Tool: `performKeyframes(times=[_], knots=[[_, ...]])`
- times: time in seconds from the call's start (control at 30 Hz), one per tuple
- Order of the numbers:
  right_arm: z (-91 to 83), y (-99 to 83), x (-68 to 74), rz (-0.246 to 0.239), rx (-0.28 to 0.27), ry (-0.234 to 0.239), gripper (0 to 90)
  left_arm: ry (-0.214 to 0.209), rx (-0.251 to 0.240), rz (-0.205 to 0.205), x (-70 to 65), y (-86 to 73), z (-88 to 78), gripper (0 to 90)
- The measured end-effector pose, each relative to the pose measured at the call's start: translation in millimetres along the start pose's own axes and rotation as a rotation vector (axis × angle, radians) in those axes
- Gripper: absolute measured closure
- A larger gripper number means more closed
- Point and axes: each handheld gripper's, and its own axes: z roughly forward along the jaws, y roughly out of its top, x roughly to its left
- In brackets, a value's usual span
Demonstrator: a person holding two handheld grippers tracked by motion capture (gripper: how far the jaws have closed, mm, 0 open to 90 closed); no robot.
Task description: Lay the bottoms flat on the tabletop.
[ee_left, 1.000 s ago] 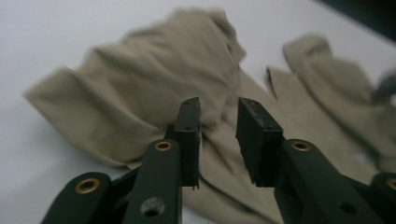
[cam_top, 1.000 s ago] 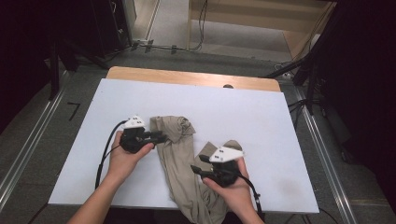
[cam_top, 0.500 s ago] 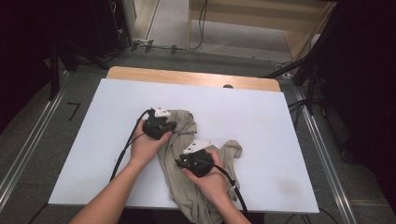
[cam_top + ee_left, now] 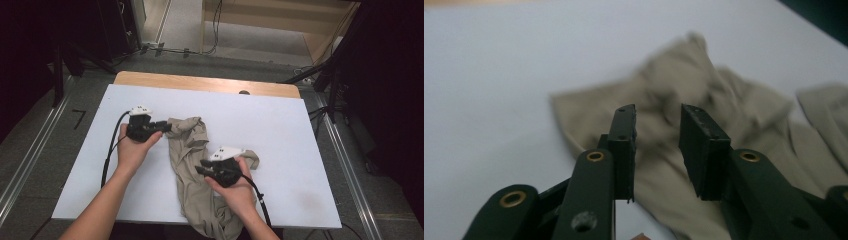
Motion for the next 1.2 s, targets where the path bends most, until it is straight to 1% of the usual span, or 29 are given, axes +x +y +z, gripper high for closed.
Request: performKeyframes(times=[0.03,0.07,0.1,0.13,0.17,0.2,0.23,0.27,0.3,0.33,0.37,0.4,0.43,0.47,0.5,0.53,0.57,0.6,0.67,0.7,0.73,0.8,0.83,0.9,0.97,1.0,1.1,1.17,1.2], knots=[[1.0,7.1,-6.2,0.02,-0.03,-0.051,58.0,-0.004,0.015,0.006,-3.2,-5.6,2.2,66.3],[2.6,11.3,-10.5,0.018,-0.048,-0.087,55.5,-0.01,0.031,0.015,-7.1,-12.4,4.8,65.3],[5.4,17.0,-15.8,0.017,-0.061,-0.125,53.0,-0.003,0.047,0.016,-10.8,-18.3,8.3,63.5],[10.0,22.3,-21.6,0.02,-0.07,-0.148,47.6,0.022,0.068,0.016,-14.2,-23.5,13.2,61.1],[18.0,28.8,-28.7,0.026,-0.072,-0.161,42.1,0.049,0.076,0.012,-16.2,-25.8,16.3,55.9],[23.6,32.4,-32.4,0.026,-0.067,-0.168,40.3,0.086,0.095,0.011,-18.5,-28.0,21.4,52.5],[33.1,37.5,-37.0,0.024,-0.047,-0.192,37.7,0.112,0.108,0.007,-19.3,-28.6,24.6,46.8],[38.6,39.9,-39.8,0.015,-0.042,-0.207,36.1,0.134,0.121,-0.009,-19.8,-29.4,28.4,43.4],[44.8,42.2,-42.0,0.01,-0.031,-0.221,36.8,0.144,0.11,-0.021,-21.7,-29.6,30.2,41.7],[52.7,44.0,-44.0,0.002,-0.006,-0.23,40.8,0.153,0.108,-0.019,-24.3,-29.6,32.0,42.2],[58.3,44.1,-45.6,-0.007,0.033,-0.245,49.8,0.175,0.114,0.001,-26.6,-29.7,32.9,45.7],[61.3,43.4,-47.3,-0.01,0.054,-0.241,59.7,0.206,0.118,0.028,-29.8,-30.1,33.9,50.9],[62.7,42.0,-49.9,-0.002,0.068,-0.218,71.2,0.223,0.124,0.053,-32.5,-30.6,34.5,59.2],[61.9,40.7,-52.6,0.004,0.079,-0.208,78.7,0.215,0.129,0.074,-34.2,-31.1,34.4,67.8],[58.6,39.1,-57.1,0.011,0.075,-0.204,84.0,0.184,0.134,0.068,-34.2,-31.2,33.7,81.5],[55.6,38.3,-60.8,0.029,0.065,-0.192,85.0,0.16,0.147,0.076,-34.1,-31.2,31.9,88.1],[49.6,37.3,-67.4,0.059,0.039,-0.187,85.6,0.156,0.151,0.087,-34.3,-31.5,30.6,89.2],[45.2,37.0,-71.5,0.067,0.027,-0.198,85.7,0.143,0.153,0.09,-33.3,-32.3,27.9,89.5],[31.5,36.8,-83.7,0.108,-0.014,-0.201,85.8,0.126,0.14,0.08,-30.3,-34.7,21.6,89.9],[24.1,36.6,-90.5,0.133,-0.034,-0.206,85.8,0.106,0.124,0.072,-27.0,-37.2,14.0,90.0],[12.3,36.4,-101.2,0.166,-0.054,-0.215,85.8,0.101,0.113,0.063,-25.2,-39.3,8.6,90.0],[-3.5,35.1,-115.9,0.209,-0.081,-0.235,85.9,0.093,0.102,0.065,-21.2,-43.0,-3.4,90.0],[-11.1,33.9,-123.8,0.229,-0.092,-0.246,85.9,0.104,0.101,0.074,-19.0,-44.7,-10.0,90.0],[-24.3,30.3,-139.4,0.277,-0.112,-0.271,86.0,0.106,0.099,0.072,-14.0,-48.0,-21.2,90.0],[-33.9,25.6,-153.0,0.301,-0.108,-0.311,86.0,0.128,0.102,0.091,-9.7,-51.4,-30.6,90.0],[-37.8,22.7,-158.9,0.313,-0.104,-0.332,86.0,0.129,0.106,0.09,-7.1,-53.6,-34.1,90.0],[-47.8,11.7,-173.6,0.331,-0.094,-0.366,84.7,0.127,0.122,0.081,2.7,-62.0,-42.8,90.0],[-54.0,4.7,-177.5,0.324,-0.097,-0.379,80.0,0.082,0.128,0.048,9.2,-67.5,-46.6,90.0],[-57.1,1.2,-177.9,0.323,-0.107,-0.395,72.7,0.05,0.124,0.046,10.1,-69.5,-47.7,90.0]])
